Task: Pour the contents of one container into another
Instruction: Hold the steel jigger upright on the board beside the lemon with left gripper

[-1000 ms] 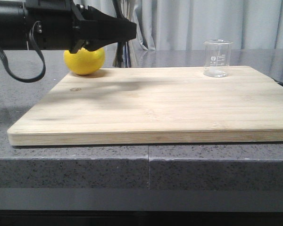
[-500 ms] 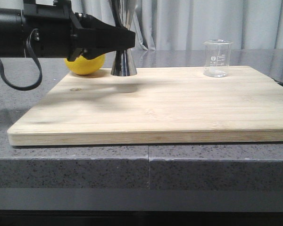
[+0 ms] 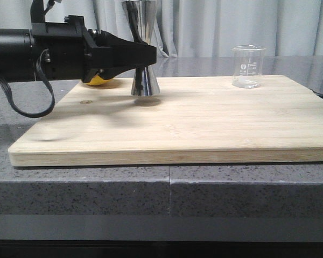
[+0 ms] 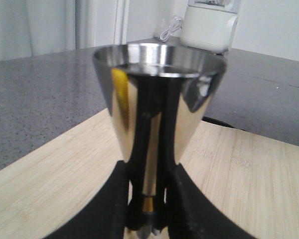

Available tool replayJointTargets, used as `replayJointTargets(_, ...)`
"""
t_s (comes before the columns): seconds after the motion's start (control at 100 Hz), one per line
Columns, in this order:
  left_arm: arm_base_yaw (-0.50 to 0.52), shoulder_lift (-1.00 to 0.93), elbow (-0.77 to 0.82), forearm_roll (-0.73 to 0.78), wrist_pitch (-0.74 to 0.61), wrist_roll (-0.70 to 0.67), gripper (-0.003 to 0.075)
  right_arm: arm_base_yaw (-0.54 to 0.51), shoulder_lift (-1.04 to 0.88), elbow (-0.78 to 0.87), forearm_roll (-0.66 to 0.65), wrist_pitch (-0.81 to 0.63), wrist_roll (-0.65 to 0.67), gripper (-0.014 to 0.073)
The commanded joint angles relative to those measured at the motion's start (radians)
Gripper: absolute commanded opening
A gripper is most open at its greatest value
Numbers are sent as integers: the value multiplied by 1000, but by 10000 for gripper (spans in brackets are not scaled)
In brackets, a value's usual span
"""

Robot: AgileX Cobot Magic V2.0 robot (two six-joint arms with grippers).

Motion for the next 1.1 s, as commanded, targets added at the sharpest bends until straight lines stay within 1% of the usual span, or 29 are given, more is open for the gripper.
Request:
replayJointTargets(0.0,-1,-44,-20,-60,-91,34,-21,2,-29,-22,11,-63,0,496)
replayJointTargets(0.12,-1,-44,-20,-57,-74,37,-21,2,-29,-22,11,-63,0,496)
replayJointTargets(0.32,-1,-40,-20,-9,-44,37,-21,2,-29,-22,11,-63,0,496)
replayJointTargets(0.55,-1,-40,-20,-13,-34,41,-21,2,-29,-22,11,-63,0,496)
replayJointTargets(0.66,-1,-40,-20,-13,-32,68,-21,2,-29,-22,11,-63,0,496)
replayJointTargets(1.09,-1,-40,-20,-20,-32,68,-21,2,-29,-22,11,-64,0,495)
